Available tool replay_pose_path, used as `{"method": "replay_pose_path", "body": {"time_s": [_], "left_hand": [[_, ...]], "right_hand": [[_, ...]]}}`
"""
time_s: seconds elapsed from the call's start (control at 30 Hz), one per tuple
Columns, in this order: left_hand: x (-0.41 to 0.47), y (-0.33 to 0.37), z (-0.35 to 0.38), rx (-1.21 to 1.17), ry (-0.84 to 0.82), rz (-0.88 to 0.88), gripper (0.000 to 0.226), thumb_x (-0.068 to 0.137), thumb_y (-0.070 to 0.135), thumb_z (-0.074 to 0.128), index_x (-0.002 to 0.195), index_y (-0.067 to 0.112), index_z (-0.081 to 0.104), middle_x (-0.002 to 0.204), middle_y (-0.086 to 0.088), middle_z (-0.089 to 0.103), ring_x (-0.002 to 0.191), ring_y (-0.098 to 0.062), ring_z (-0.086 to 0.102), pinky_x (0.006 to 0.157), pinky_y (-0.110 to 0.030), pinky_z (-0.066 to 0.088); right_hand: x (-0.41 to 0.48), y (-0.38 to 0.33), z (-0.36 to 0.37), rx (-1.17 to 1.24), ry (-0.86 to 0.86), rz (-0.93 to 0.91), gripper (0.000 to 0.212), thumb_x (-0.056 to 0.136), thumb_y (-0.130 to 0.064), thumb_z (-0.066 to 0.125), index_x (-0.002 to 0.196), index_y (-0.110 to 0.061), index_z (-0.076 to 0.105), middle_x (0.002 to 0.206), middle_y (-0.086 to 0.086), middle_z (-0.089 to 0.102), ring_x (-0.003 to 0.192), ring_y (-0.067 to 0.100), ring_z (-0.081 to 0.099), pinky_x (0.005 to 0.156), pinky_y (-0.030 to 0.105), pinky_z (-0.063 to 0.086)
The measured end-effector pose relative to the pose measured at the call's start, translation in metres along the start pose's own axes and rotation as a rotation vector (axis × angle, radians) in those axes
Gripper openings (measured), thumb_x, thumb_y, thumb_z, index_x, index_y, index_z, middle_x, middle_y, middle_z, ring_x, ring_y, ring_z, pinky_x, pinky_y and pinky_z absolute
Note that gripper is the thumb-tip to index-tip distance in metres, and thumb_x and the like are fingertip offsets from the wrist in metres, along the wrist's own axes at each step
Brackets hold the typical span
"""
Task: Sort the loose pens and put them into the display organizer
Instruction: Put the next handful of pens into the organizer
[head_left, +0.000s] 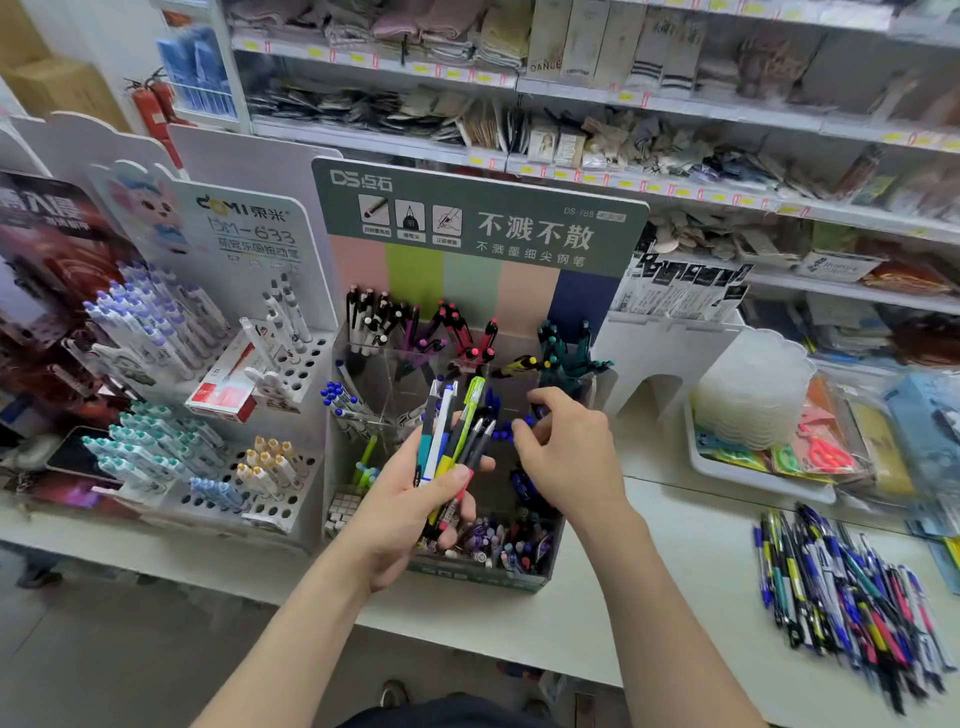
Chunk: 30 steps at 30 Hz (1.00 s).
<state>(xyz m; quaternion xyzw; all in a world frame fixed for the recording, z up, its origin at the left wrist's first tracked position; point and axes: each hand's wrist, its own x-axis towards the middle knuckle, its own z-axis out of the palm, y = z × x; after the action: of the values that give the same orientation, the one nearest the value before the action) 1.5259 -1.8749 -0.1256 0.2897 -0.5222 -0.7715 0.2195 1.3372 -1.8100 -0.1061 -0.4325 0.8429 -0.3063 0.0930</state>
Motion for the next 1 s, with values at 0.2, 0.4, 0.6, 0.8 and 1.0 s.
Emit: {"method": "replay_pose_path", "body": {"time_s": [0.2, 0.4, 0.6, 0.8, 1.0], "left_hand": [[-0.004, 0.005, 0.0, -0.067, -0.077, -0.04, 0.037, 0.108, 0.007, 0.054, 0.143, 0.018, 0.055, 0.132, -0.017, 0.071, 0.069, -0.019, 0.056, 0.044, -0.024, 0.038], [-0.004, 0.005, -0.006, -0.122, -0.166, -0.103, 0.038, 0.107, 0.006, 0.056, 0.143, 0.018, 0.057, 0.119, -0.02, 0.072, 0.063, -0.017, 0.047, 0.042, -0.022, 0.028], [-0.008, -0.006, -0.025, -0.016, -0.029, -0.125, 0.036, 0.107, 0.002, 0.052, 0.139, 0.018, 0.058, 0.116, -0.025, 0.074, 0.059, -0.017, 0.046, 0.04, -0.022, 0.03], [-0.021, -0.016, -0.059, -0.117, 0.308, -0.04, 0.025, 0.107, 0.0, 0.05, 0.131, 0.007, 0.047, 0.117, -0.025, 0.074, 0.056, -0.018, 0.046, 0.038, -0.022, 0.026], [-0.034, -0.017, -0.096, -0.171, 0.543, 0.044, 0.016, 0.107, 0.002, 0.049, 0.119, 0.013, 0.048, 0.108, -0.028, 0.073, 0.054, -0.018, 0.047, 0.037, -0.024, 0.028]], "right_hand": [[-0.012, -0.002, 0.009, 0.089, 0.243, -0.091, 0.02, 0.107, -0.024, 0.058, 0.111, -0.019, 0.077, 0.096, -0.004, 0.067, 0.086, 0.014, 0.061, 0.078, 0.03, 0.049], [-0.021, -0.031, -0.008, 0.715, -0.145, 0.162, 0.022, 0.108, -0.027, 0.06, 0.097, -0.019, 0.077, 0.078, -0.01, 0.076, 0.071, 0.004, 0.07, 0.06, 0.026, 0.055], [-0.031, -0.038, 0.007, 0.888, 0.378, 0.007, 0.026, 0.117, -0.028, 0.036, 0.125, -0.022, 0.06, 0.084, -0.002, 0.07, 0.077, 0.022, 0.075, 0.077, 0.041, 0.061], [-0.03, -0.034, 0.04, 0.257, -0.216, -0.123, 0.034, 0.106, -0.018, 0.051, 0.13, -0.027, 0.075, 0.071, -0.015, 0.067, 0.056, 0.0, 0.053, 0.054, 0.02, 0.04], [-0.023, -0.068, 0.088, -0.063, -0.375, -0.225, 0.031, 0.103, -0.029, 0.06, 0.133, -0.033, 0.066, 0.113, 0.0, 0.075, 0.108, 0.026, 0.064, 0.09, 0.046, 0.057]]}}
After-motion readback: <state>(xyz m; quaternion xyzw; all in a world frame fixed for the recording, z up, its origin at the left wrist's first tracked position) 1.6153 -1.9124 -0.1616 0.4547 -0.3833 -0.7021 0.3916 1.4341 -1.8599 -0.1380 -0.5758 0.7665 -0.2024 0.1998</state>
